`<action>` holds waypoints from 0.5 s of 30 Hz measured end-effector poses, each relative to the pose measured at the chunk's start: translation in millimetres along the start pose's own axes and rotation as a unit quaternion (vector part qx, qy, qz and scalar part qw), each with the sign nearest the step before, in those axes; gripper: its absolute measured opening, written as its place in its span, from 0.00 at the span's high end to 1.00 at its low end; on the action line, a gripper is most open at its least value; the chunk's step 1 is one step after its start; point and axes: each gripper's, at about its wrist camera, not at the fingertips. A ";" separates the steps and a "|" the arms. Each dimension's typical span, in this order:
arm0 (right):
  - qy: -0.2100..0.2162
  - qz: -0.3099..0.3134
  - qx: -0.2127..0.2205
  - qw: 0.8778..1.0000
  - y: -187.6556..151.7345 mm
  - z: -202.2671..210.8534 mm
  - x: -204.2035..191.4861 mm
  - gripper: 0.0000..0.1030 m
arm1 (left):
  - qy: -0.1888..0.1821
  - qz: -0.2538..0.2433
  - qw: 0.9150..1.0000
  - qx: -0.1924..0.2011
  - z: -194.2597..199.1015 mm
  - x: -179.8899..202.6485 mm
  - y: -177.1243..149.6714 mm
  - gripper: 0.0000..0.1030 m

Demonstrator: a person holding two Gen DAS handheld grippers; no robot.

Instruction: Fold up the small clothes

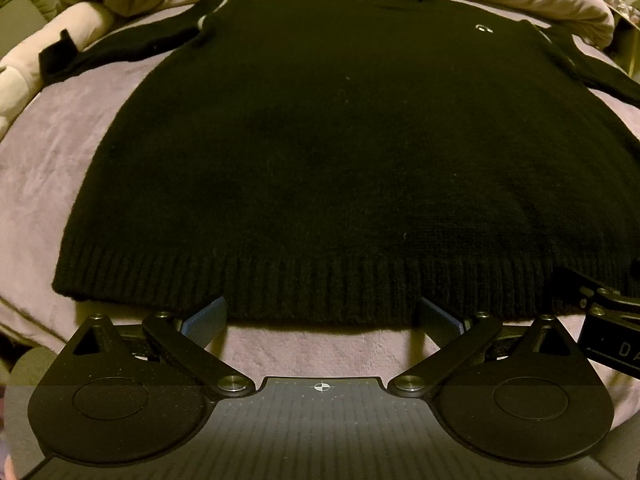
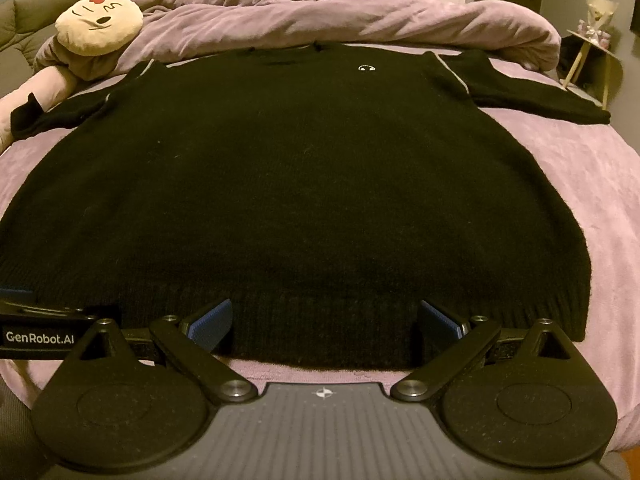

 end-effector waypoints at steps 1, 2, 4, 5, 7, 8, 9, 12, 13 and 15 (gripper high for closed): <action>0.000 0.000 0.000 1.000 -0.2 0.0 0.1 0.04 | 0.000 0.000 1.000 0.000 -0.3 -0.1 -0.1 0.00; 0.001 0.000 0.000 1.000 -0.1 -0.2 0.3 0.04 | -0.001 0.001 1.000 -0.001 -0.3 0.3 -0.3 0.00; 0.001 0.000 0.000 1.000 -0.1 -0.3 0.5 0.04 | 0.000 0.000 1.000 -0.004 -0.8 0.4 0.0 0.00; 0.001 0.000 0.000 1.000 -0.1 -0.2 0.4 0.04 | -0.001 0.000 1.000 -0.005 -1.0 0.5 0.1 0.00; 0.001 -0.001 0.000 1.000 -0.2 -0.1 0.4 0.04 | -0.003 0.001 1.000 -0.010 -1.5 1.1 0.5 0.00; 0.001 -0.001 0.000 1.000 -0.1 -0.1 0.5 0.04 | -0.003 0.002 1.000 -0.012 -1.8 1.4 1.0 0.00; 0.001 -0.001 0.000 1.000 -0.3 -0.4 0.6 0.04 | -0.004 0.002 1.000 -0.015 -2.2 1.6 1.4 0.00; 0.001 -0.001 0.000 1.000 -0.9 -0.7 0.8 0.04 | -0.007 0.005 1.000 -0.024 -2.9 0.7 2.6 0.00; 0.001 -0.001 0.000 1.000 -1.0 -0.8 0.8 0.04 | -0.008 0.005 1.000 -0.026 -3.0 0.5 2.7 0.00; 0.001 -0.002 0.000 1.000 -1.0 -0.9 0.9 0.04 | -0.008 0.005 1.000 -0.025 -3.1 0.4 2.7 0.00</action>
Point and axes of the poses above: each gripper's, at about its wrist camera, not at the fingertips, and z roughly against the way its jaws point, x to its right, y to its top, and after that the axes turned 5 degrees about -x, right-handed
